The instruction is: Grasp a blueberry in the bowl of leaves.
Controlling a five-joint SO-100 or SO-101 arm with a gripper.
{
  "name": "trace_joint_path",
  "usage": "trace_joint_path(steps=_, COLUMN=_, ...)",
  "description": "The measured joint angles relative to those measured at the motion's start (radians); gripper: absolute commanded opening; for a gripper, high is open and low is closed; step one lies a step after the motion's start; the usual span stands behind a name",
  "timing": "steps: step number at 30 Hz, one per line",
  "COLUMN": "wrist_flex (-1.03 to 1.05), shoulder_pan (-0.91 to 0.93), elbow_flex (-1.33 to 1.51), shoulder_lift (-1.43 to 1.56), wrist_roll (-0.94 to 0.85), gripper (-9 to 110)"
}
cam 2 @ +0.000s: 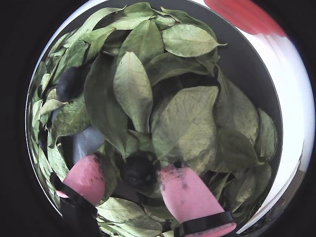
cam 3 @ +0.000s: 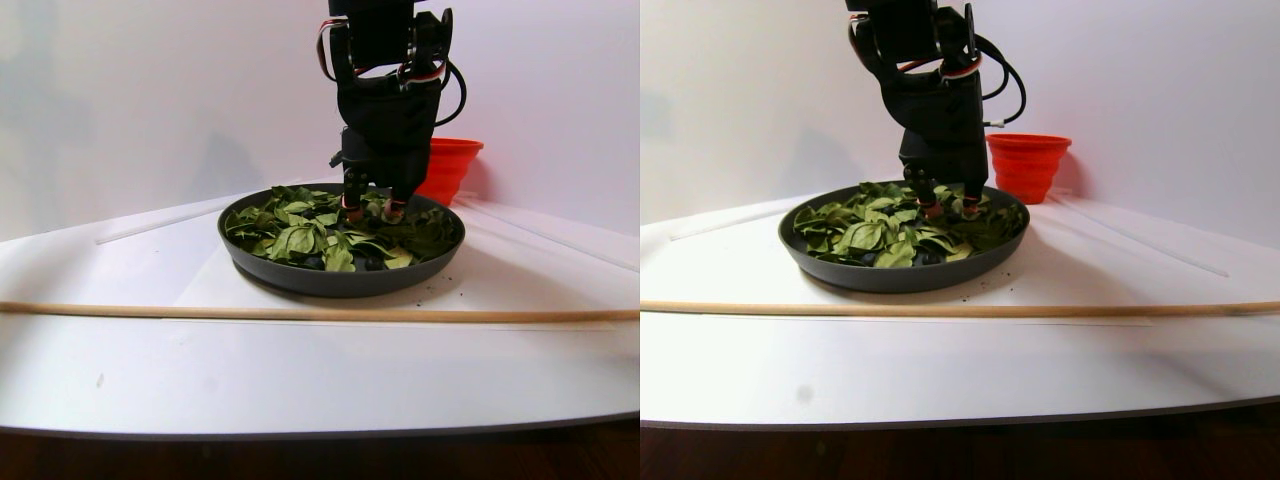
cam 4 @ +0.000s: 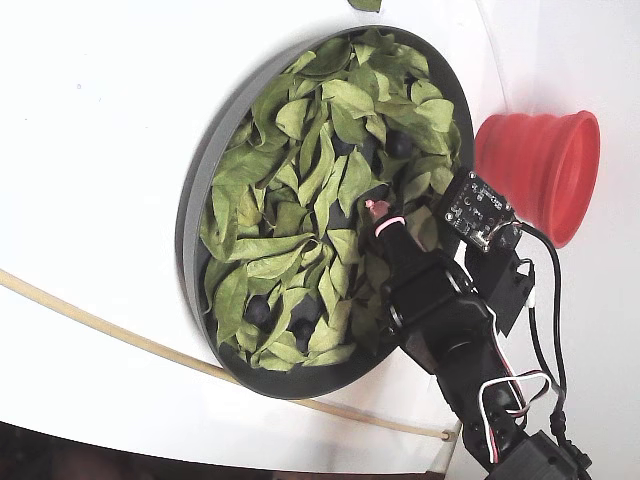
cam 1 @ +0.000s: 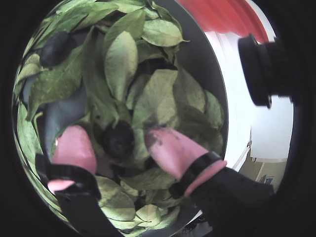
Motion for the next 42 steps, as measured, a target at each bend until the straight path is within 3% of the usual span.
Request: trace_joint_path(steps=42, wrist_flex=0.078, shoulder_pan=0.002, elbow_flex=-0.112, shoulder_lift=-0.092, wrist_roll=0.158, gripper=18)
